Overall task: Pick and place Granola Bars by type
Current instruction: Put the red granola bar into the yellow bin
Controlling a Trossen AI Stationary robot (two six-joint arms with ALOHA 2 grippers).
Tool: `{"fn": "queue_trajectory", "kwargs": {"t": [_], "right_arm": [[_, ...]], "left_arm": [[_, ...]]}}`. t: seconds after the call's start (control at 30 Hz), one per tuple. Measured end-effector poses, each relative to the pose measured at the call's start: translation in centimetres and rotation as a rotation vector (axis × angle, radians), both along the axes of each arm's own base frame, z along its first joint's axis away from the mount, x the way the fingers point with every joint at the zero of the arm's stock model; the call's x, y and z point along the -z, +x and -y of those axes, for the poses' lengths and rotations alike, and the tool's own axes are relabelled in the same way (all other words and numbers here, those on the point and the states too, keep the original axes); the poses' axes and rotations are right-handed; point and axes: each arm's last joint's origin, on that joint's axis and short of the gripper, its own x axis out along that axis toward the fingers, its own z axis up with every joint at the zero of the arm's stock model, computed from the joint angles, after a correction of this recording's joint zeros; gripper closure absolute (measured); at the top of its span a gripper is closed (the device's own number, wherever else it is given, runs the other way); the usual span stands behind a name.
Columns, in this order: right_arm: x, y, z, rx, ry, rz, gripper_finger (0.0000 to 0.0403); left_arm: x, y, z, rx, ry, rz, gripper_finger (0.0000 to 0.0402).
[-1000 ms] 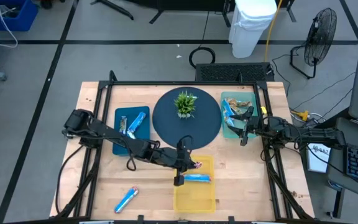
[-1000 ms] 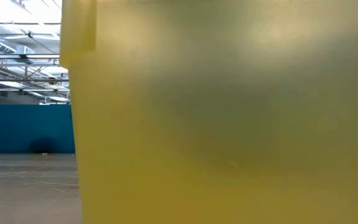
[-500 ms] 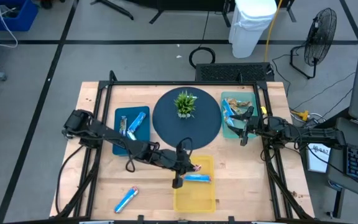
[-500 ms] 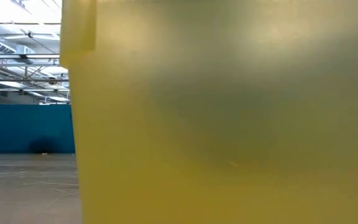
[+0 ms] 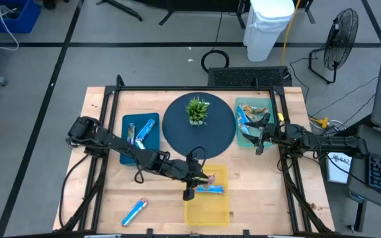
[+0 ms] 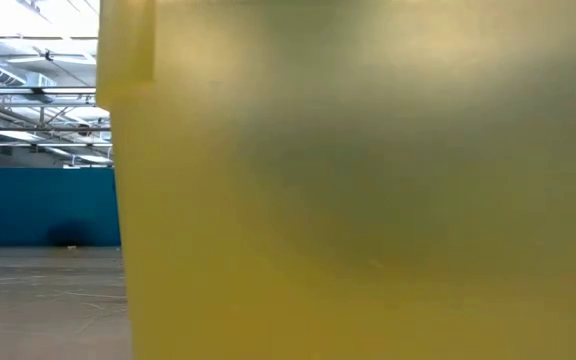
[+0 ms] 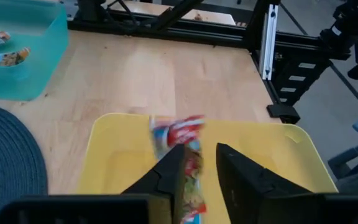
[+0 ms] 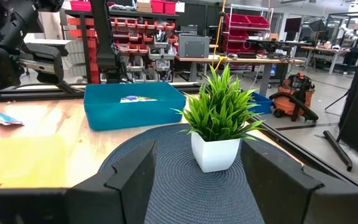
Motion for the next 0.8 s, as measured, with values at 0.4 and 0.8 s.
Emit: {"fn": "queue_trajectory", "kwargs": {"t": [0.4,0.8], "right_arm": [[0.0,0.0,0.0,0.0,0.0,0.0,0.0177],[0.0,0.0,0.0,0.0,0.0,0.0,0.0177]], "left_arm": [[0.4,-0.8,-0.1,-0.012,-0.009,-0.109,0.0282],[-0.8,-9.1,4.9,-0.111,-0.457,-0.795,0.0282]]}}
